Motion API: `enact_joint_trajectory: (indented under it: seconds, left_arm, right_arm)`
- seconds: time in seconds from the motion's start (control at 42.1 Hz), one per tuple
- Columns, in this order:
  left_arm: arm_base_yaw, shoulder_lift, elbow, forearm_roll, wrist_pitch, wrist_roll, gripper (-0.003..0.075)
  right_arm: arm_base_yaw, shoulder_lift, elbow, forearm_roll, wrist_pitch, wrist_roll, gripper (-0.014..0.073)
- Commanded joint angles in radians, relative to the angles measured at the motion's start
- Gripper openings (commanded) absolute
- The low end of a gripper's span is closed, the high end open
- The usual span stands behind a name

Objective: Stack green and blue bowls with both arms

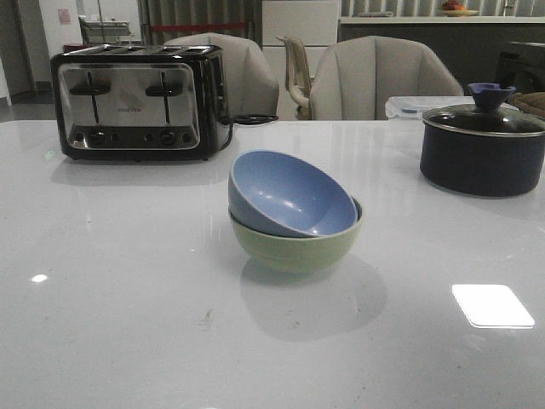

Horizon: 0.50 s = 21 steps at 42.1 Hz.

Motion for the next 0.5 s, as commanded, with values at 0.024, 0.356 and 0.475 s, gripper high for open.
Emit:
enact_joint_trajectory:
  seconds: [0.024, 0.356, 0.475]
  left_arm:
    - [0.003, -0.022, 0.02, -0.013, -0.098, -0.003, 0.0101]
    - [0.003, -0.022, 0.02, -0.013, -0.098, -0.003, 0.0101]
    - [0.003, -0.022, 0.02, -0.013, -0.098, -0.003, 0.0101]
  right_arm:
    - [-0.001, -0.005, -0.027, -0.011, -0.055, -0.008, 0.0034]
    - [-0.001, -0.005, -0.026, -0.011, -0.056, -0.008, 0.0034]
    - [-0.007, -0.055, 0.001, -0.027, -0.077, -0.008, 0.0034]
